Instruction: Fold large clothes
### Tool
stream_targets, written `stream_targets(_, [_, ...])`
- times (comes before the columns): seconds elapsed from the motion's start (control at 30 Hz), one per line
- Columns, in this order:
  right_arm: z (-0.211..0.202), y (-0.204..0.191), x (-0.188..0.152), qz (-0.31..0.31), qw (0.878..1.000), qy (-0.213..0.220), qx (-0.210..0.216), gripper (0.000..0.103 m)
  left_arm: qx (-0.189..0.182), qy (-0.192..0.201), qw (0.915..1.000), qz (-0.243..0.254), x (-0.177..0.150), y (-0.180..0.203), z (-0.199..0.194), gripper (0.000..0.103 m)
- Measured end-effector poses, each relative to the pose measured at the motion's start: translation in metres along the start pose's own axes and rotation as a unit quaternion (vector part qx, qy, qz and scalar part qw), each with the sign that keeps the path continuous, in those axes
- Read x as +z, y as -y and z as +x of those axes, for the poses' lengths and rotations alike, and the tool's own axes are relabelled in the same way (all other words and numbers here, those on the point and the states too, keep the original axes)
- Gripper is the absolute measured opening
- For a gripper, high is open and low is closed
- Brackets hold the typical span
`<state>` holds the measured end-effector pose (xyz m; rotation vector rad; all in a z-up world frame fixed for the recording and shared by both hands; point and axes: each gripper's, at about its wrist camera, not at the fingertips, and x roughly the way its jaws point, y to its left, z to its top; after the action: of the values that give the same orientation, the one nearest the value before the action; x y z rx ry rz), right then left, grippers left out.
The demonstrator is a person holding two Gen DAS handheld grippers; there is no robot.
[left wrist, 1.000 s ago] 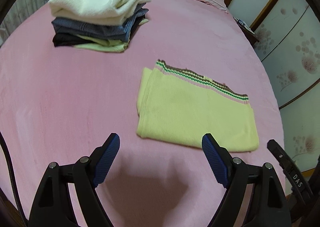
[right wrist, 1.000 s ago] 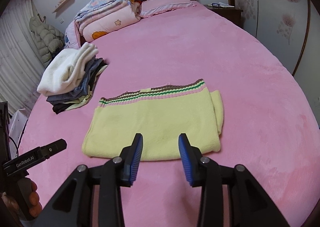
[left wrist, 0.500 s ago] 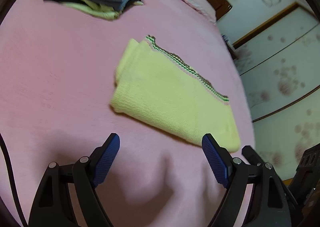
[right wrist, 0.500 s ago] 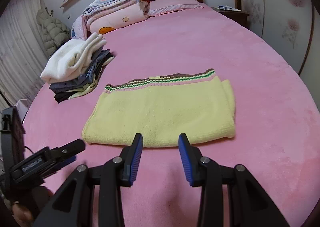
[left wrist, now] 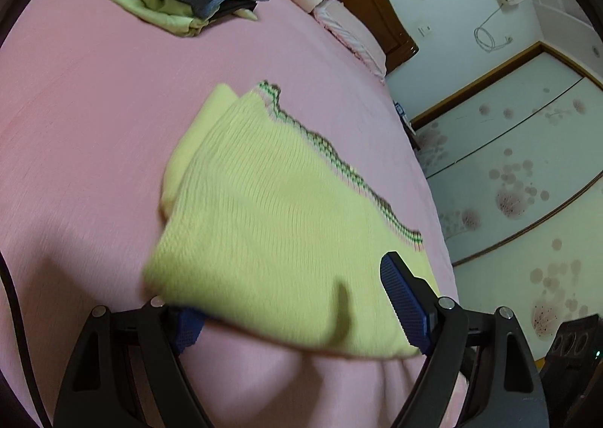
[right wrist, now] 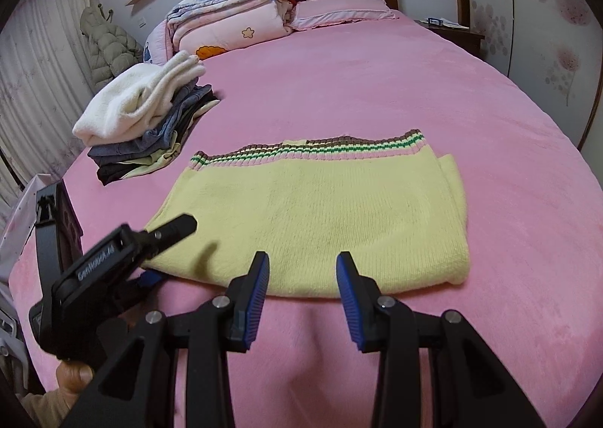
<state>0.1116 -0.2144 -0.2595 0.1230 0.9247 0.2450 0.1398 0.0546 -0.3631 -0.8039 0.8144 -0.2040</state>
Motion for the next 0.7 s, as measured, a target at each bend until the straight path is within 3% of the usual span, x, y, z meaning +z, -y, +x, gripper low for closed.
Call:
stream_targets(0.17, [0.011, 0.001, 0.005, -0.002, 1.000, 0.003, 0.003, 0.037, -0.006, 0.013, 0.9999, 0.003, 0.012, 0.005, 0.013, 0.083])
stream_targets(0.23, [0.015, -0.001, 0.008, -0.008, 1.000, 0.004, -0.004, 0.037, -0.005, 0.020, 0.9998, 0.001, 0.013, 0.006, 0.013, 0.075])
stream_targets(0.3, [0.020, -0.006, 0.012, -0.019, 1.000, 0.009, -0.016, 0.037, 0.003, 0.026, 0.9996, 0.002, 0.015, 0.006, 0.012, 0.047])
stream_targets(0.33, [0.022, -0.009, 0.013, -0.026, 0.999, 0.014, -0.022, 0.035, 0.007, 0.030, 0.9995, 0.001, 0.016, 0.006, 0.011, 0.038])
stream_targets(0.37, [0.024, -0.012, 0.014, -0.033, 0.999, 0.017, -0.027, 0.031, 0.020, 0.031, 0.9993, 0.003, 0.019, 0.006, 0.011, 0.021])
stream_targets(0.4, [0.027, -0.014, 0.015, -0.038, 0.999, 0.018, -0.033, 0.028, 0.026, 0.029, 0.9992, 0.005, 0.021, 0.006, 0.010, 0.017])
stream_targets(0.47, [0.034, -0.019, 0.015, -0.045, 0.998, 0.016, -0.040, 0.016, 0.034, 0.029, 0.9989, 0.014, 0.021, 0.007, 0.006, 0.014])
stream_targets(0.57, [0.047, -0.024, 0.013, -0.050, 0.998, 0.007, -0.046, 0.009, 0.053, 0.041, 0.9955, 0.066, 0.018, 0.023, -0.003, 0.013])
stream_targets(0.7, [0.062, -0.027, 0.004, -0.055, 0.998, -0.009, -0.039, 0.004, 0.062, 0.070, 0.9839, 0.152, 0.012, 0.060, -0.016, 0.012])
